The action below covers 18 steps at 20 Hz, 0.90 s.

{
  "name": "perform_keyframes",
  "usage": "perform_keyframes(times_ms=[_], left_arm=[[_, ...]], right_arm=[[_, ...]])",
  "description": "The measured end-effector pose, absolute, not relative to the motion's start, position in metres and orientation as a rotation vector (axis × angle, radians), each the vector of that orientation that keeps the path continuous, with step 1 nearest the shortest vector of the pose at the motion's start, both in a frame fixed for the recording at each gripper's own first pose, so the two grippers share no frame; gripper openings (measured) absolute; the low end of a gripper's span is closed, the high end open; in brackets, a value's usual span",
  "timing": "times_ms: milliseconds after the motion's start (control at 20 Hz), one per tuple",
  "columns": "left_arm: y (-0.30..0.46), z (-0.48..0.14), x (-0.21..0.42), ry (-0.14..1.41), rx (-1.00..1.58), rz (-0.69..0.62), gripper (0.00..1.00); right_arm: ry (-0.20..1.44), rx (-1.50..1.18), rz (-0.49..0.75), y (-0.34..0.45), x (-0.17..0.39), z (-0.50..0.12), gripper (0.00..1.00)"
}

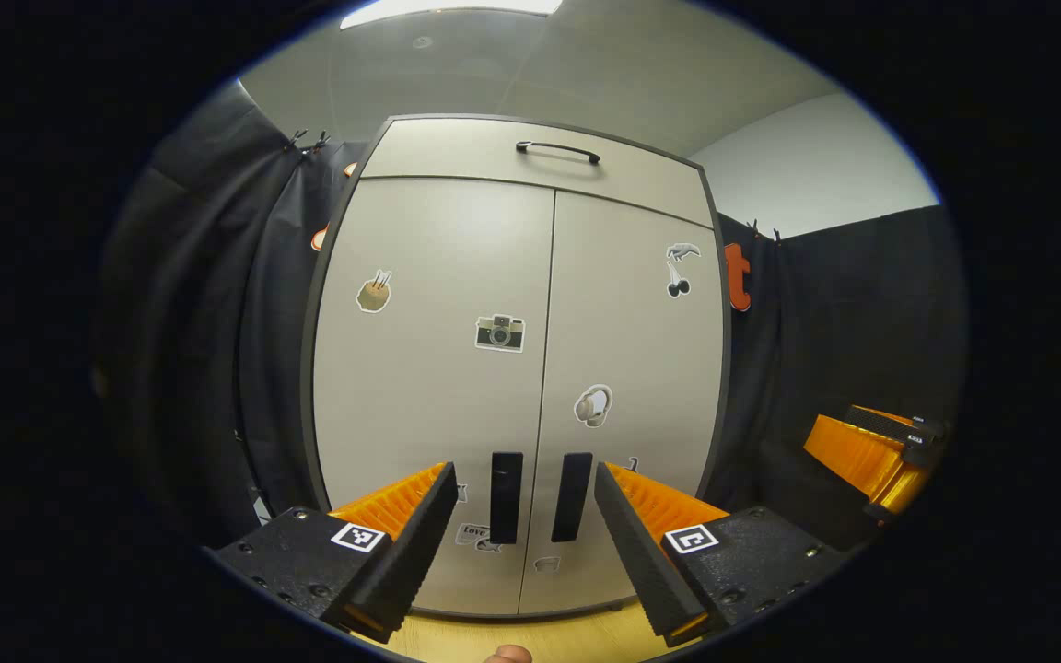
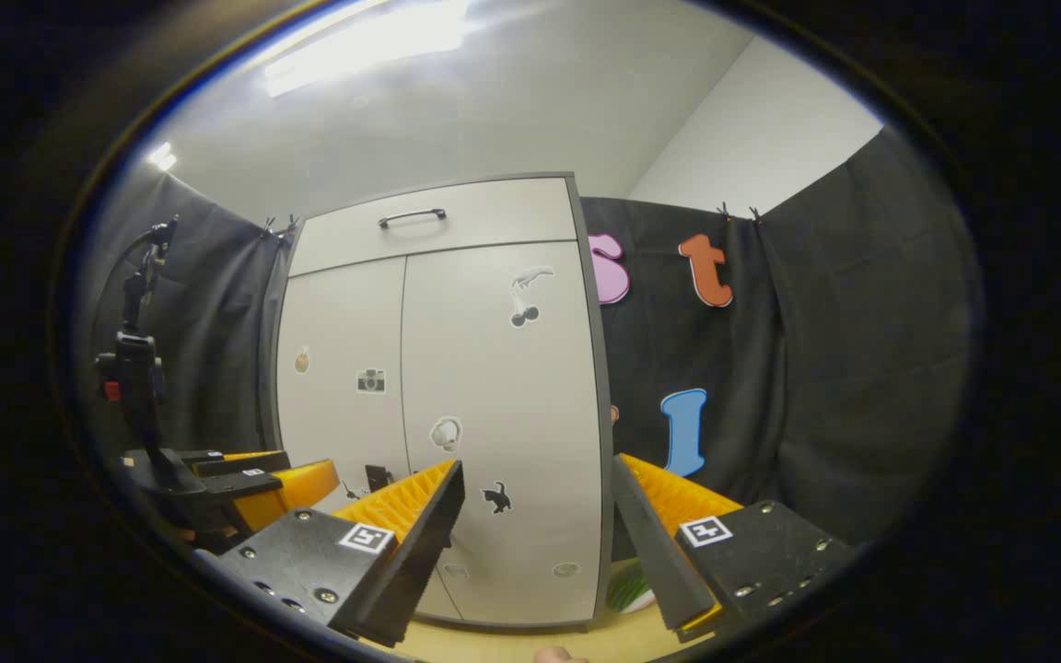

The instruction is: Grasp the bottle in the cabinet with the left hand and place it on the coaster, then close the right door with the right hand and the left door with the left hand.

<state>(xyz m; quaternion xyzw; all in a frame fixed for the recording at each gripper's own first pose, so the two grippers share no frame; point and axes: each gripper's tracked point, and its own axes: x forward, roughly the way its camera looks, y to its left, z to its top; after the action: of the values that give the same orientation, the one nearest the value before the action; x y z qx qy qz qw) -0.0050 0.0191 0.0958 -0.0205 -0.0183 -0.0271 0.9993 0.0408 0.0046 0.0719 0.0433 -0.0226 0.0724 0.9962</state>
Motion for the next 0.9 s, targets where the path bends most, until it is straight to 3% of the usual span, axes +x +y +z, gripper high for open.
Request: perform_keyframes(times_ms=[900], left_arm=[[0.0192, 0.0943, -0.0011, -0.036, -0.034, -0.04, 0.95]], right_arm=[[-0.055, 0.089, 0.14, -0.002, 0.0455, 0.0733, 0.97]])
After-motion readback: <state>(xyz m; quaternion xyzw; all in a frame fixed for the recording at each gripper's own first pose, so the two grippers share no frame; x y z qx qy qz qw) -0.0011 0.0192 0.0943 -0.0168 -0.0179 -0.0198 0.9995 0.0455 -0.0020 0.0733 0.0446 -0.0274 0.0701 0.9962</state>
